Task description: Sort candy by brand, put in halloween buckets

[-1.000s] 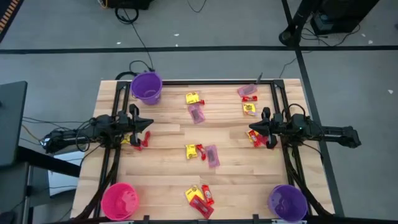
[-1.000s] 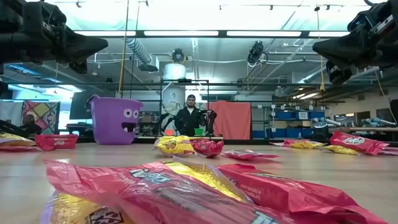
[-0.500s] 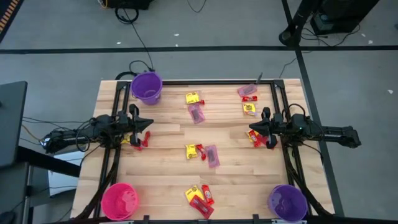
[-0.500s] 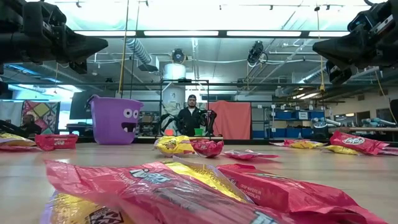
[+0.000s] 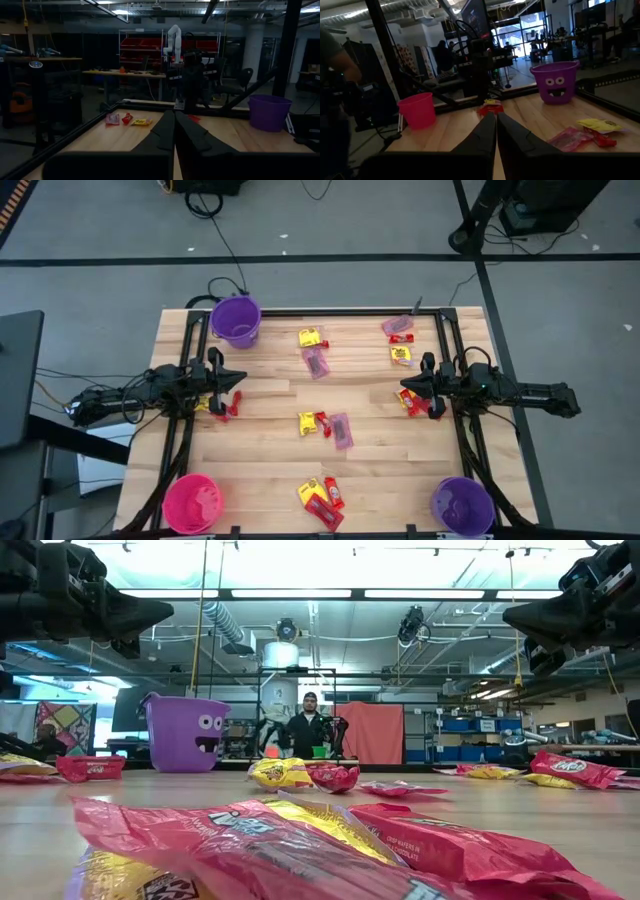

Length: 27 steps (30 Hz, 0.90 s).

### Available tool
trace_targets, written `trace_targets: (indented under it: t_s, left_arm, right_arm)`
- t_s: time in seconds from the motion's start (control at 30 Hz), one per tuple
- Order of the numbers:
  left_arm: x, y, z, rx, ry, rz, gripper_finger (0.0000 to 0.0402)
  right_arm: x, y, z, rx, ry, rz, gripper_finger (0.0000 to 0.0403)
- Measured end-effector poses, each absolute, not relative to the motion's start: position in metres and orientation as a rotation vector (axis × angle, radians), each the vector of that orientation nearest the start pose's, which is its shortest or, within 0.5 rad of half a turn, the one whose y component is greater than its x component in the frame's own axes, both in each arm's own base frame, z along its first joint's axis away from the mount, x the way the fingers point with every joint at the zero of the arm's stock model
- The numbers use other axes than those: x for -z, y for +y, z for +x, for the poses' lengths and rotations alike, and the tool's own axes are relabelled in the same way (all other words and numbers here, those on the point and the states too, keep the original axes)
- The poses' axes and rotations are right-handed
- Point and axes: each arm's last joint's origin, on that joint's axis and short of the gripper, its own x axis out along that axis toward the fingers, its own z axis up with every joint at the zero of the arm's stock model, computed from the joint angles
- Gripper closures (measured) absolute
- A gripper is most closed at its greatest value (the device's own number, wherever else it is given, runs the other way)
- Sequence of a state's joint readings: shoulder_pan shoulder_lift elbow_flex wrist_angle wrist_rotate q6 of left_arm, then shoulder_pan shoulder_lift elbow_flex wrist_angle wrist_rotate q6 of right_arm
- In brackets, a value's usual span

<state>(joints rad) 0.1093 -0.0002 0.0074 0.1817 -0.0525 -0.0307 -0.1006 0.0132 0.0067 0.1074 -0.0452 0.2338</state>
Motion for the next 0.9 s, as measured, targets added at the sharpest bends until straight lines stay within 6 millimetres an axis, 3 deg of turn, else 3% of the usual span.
trace_targets:
  t_s: [0.2, 0.37, 0.6, 0.9]
  left_arm:
    - [-0.183, 0.012, 0.095, -0.159, -0.192, -0.023, 0.0387]
    - [-0.188, 0.013, 0.094, -0.207, -0.222, 0.134, 0.0387]
    - [-0.190, 0.013, 0.093, -0.207, -0.245, 0.119, 0.0387]
    - [-0.197, 0.012, 0.091, -0.121, -0.372, -0.390, 0.0387]
  right_arm:
    - [-0.175, -0.008, 0.097, 0.043, -0.107, 0.226, 0.0375]
    - [-0.175, -0.009, 0.097, 0.043, -0.107, 0.226, 0.0375]
    - [-0.175, -0.008, 0.097, 0.043, -0.109, 0.226, 0.0375]
    - [-0.176, -0.008, 0.097, 0.043, -0.111, 0.226, 0.0375]
